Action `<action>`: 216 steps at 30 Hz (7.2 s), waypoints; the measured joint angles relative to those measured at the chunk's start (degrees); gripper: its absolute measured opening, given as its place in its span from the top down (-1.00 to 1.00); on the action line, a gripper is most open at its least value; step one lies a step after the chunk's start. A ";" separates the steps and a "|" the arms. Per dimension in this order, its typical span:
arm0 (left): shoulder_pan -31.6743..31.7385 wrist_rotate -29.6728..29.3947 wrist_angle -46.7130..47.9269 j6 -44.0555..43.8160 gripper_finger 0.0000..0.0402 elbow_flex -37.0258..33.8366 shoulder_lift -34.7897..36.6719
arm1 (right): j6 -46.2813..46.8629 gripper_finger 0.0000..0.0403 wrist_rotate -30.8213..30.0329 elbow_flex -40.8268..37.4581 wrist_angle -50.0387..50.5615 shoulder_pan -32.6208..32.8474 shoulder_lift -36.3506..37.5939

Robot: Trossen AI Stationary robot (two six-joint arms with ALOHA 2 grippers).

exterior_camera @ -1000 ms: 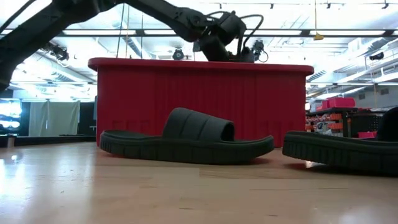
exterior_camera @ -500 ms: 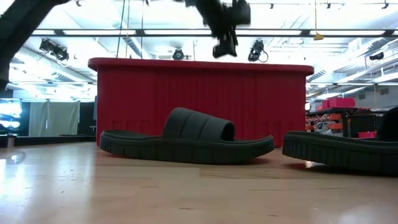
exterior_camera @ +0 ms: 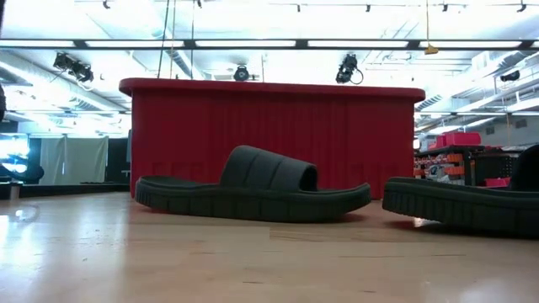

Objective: Pick and place slides into bin
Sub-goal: Put the left black slide into the red container

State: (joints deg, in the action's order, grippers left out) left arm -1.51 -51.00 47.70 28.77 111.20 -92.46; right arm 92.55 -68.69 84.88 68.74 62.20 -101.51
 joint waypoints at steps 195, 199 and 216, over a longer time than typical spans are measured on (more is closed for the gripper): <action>1.52 48.21 -74.17 -54.72 0.95 -58.37 18.37 | -1.30 0.50 4.31 0.04 -9.47 -3.33 -0.02; 11.86 53.08 -66.98 -52.42 0.95 -52.43 21.28 | -1.29 0.50 4.30 0.04 -9.47 -3.85 -0.02; 42.29 94.85 -56.25 -57.72 0.95 -13.61 -17.52 | -8.80 0.50 8.07 0.04 -8.47 -8.21 0.16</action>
State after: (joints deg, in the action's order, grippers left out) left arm 40.78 43.84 -8.55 -28.95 97.58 -109.98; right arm 83.75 -60.62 84.93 60.27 53.98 -101.36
